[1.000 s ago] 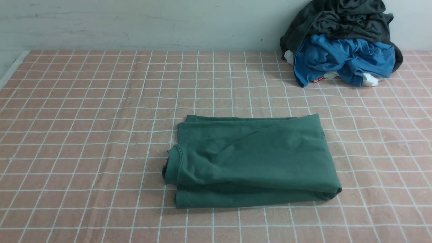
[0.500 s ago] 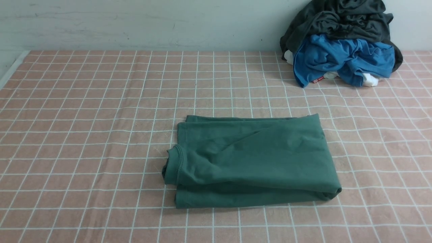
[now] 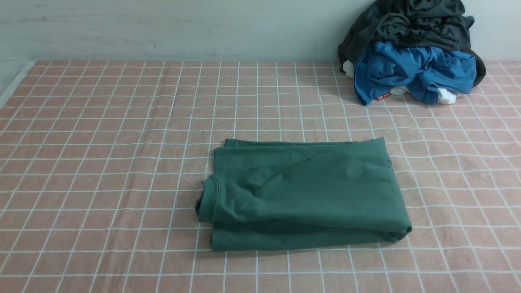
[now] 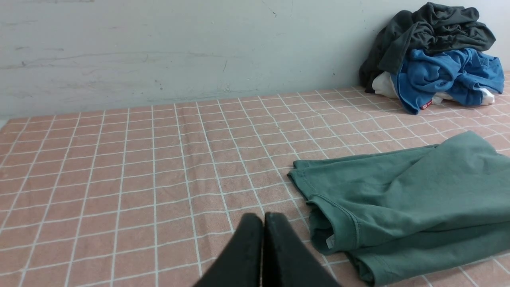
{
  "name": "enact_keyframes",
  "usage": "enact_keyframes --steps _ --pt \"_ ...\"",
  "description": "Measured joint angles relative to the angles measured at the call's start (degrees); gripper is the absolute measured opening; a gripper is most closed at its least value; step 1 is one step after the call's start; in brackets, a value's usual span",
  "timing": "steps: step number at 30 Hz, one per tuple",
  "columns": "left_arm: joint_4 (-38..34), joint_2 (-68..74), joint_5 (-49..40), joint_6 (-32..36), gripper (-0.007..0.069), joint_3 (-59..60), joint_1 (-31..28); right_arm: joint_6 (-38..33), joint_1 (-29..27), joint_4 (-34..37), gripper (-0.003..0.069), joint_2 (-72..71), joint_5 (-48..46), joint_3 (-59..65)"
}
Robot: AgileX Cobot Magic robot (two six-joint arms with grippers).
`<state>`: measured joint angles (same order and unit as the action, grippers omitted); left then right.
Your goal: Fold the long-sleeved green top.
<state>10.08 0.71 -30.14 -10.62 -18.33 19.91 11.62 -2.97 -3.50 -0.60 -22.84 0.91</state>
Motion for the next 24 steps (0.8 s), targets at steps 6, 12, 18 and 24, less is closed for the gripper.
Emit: enact_keyframes --steps 6,12,18,24 --pt "3.5 0.0 0.2 0.1 -0.0004 0.0 0.0 0.0 0.0 0.0 -0.0014 0.0 0.0 0.0" --pt "-1.6 0.0 1.3 2.6 -0.0004 0.1 -2.7 0.0 0.0 0.0 -0.0014 0.0 0.0 0.0" --pt "-15.7 -0.1 10.6 17.9 -0.0004 6.2 -15.9 0.0 0.0 0.0 -0.0014 0.0 0.1 0.0" --pt "-15.8 -1.3 14.2 19.4 -0.0004 14.2 -23.5 0.0 0.0 0.0 -0.0014 0.0 0.1 0.0"
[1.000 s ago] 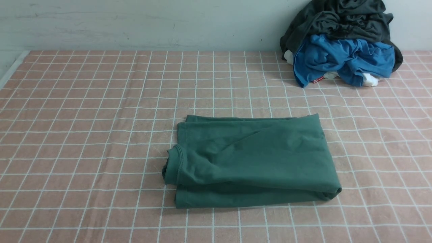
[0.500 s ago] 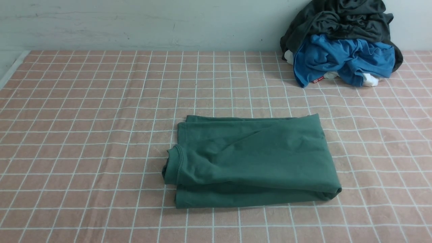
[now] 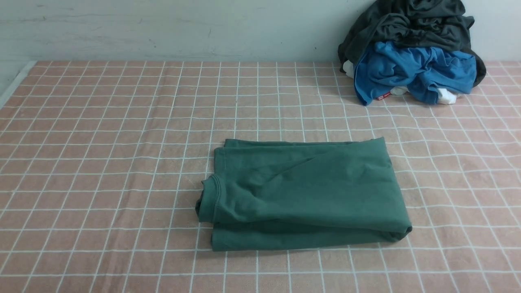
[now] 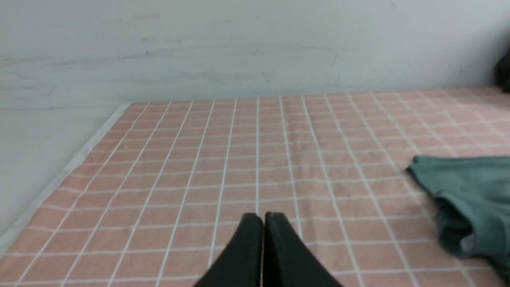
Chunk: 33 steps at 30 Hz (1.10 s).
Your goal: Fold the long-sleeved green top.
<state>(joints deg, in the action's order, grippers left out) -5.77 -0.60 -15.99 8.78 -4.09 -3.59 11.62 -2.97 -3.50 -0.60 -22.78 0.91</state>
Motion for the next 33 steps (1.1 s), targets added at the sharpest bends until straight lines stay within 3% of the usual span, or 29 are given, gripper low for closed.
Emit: enact_keyframes --steps 7,11,19,33 --pt "6.3 0.0 -0.5 -6.0 -0.0003 5.7 0.2 0.0 0.0 0.0 -0.0014 0.0 0.0 0.0" --pt "8.1 0.0 -2.1 -9.4 -0.0003 5.7 3.3 0.0 0.0 0.0 -0.0014 0.0 0.0 0.0" --pt "8.1 0.0 -3.5 -10.0 -0.0003 5.4 4.9 0.0 0.0 0.0 -0.0014 0.0 0.0 0.0" --pt "7.5 0.0 -3.5 -11.4 -0.0003 5.4 1.9 0.0 0.0 0.0 -0.0014 0.0 0.0 0.0"
